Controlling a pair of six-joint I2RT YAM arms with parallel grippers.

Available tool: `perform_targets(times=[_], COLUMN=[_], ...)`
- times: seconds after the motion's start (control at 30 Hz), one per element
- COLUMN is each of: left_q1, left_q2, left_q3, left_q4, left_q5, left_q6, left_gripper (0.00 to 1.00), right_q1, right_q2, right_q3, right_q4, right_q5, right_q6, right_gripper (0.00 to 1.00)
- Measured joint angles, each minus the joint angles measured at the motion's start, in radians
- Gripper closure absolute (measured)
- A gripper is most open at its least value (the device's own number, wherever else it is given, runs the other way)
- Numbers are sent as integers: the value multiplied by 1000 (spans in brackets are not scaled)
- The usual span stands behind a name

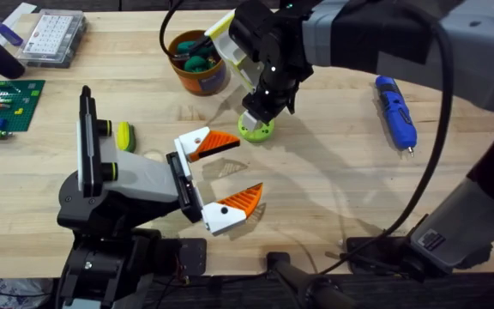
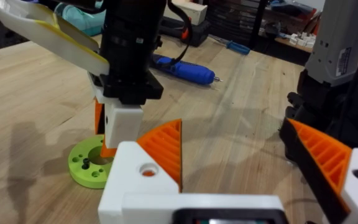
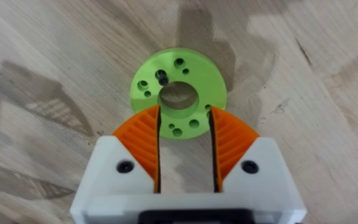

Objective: Pick up the gripper from the table and insert it into the empty holder that is missing its gripper. Then pick up a screw, insert it into the mounting hole, and use the screwdriver to tighten it. Finally, clean up the table by picking up the vegetable and placing it into the bucket.

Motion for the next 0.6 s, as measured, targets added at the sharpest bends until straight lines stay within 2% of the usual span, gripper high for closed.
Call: perform_targets(times=[0.27,0.47,0.6], left_q1=[0,0,0], left_q2=[0,0,0], left_q3=[0,0,0], left_q4=[5,5,5], left_q5=[0,0,0], left_q6=[-1,-1,-1], left_gripper=[17,17,17], right_q1=[-1,-1,-1], right_q2=[0,-1,-38], right_q3=[0,0,-5], right_q4=[-8,-74,-103], right_q5=[0,0,0], right_q6=[0,-11,-11], right_gripper=[603,603,603])
